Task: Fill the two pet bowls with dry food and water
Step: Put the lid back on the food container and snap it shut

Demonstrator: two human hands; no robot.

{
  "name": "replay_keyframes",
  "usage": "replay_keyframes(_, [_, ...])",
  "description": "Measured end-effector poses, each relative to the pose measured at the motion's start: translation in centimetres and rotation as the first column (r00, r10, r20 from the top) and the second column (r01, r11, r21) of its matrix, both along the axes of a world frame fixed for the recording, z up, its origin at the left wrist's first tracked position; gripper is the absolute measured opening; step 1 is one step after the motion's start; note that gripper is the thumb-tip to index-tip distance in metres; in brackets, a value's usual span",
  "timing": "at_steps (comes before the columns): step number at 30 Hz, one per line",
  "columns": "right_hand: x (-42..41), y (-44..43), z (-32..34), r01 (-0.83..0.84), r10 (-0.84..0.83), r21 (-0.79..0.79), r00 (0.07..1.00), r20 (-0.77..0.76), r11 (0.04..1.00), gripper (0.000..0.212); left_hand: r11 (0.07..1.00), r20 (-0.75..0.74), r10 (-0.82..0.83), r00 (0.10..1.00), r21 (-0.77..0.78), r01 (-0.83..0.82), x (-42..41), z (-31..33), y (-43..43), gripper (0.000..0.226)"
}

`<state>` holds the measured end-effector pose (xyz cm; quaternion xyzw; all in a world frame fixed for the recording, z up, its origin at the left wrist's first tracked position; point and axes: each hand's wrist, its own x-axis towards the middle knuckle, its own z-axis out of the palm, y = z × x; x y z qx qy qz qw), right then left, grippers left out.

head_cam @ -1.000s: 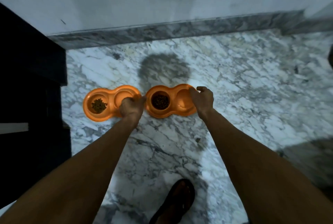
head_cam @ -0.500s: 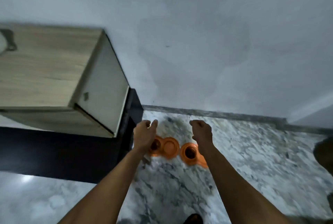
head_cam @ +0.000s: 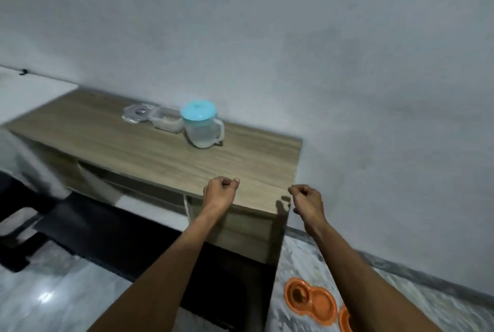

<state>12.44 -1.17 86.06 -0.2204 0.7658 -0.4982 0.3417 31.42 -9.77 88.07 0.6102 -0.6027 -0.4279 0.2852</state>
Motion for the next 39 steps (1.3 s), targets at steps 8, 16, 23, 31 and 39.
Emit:
replay_keyframes(8, [11.8, -9.7, 3.6, -0.135, 0.132, -0.037, 0.988, -0.074, 0.990, 0.015, 0.990, -0.035, 0.143, 0.989, -0.006, -0.143, 14.7, 2.9, -7.0, 0.026])
replay_keyframes(16, [22.2, -20.4, 2.9, -0.268, 0.266, -0.052, 0.963, -0.045, 0.962, 0.011, 0.978, 0.008, 0.207, 0.978, 0.033, -0.207, 25.2, 1.2, -14.7, 0.026])
replay_keyframes(23, [27.4, -30.1, 1.4, -0.289, 0.290, -0.051, 0.957, 0.013, 0.956, 0.011, 0.977, 0.056, 0.208, 0.977, 0.032, -0.210, 30.5, 0.9, -24.6, 0.025])
replay_keyframes(31, [28.6, -38.4, 0.8, -0.253, 0.254, 0.027, 0.967, -0.031, 0.967, 0.016, 0.987, 0.114, 0.158, 0.981, -0.005, -0.159, 31.9, 0.9, -34.5, 0.035])
replay_keyframes(39, [28.4, -42.8, 0.5, -0.138, 0.146, 0.056, 0.974, -0.172, 0.989, 0.038, 0.997, 0.146, 0.070, 0.987, 0.004, -0.071, 32.0, -0.3, -44.0, 0.040])
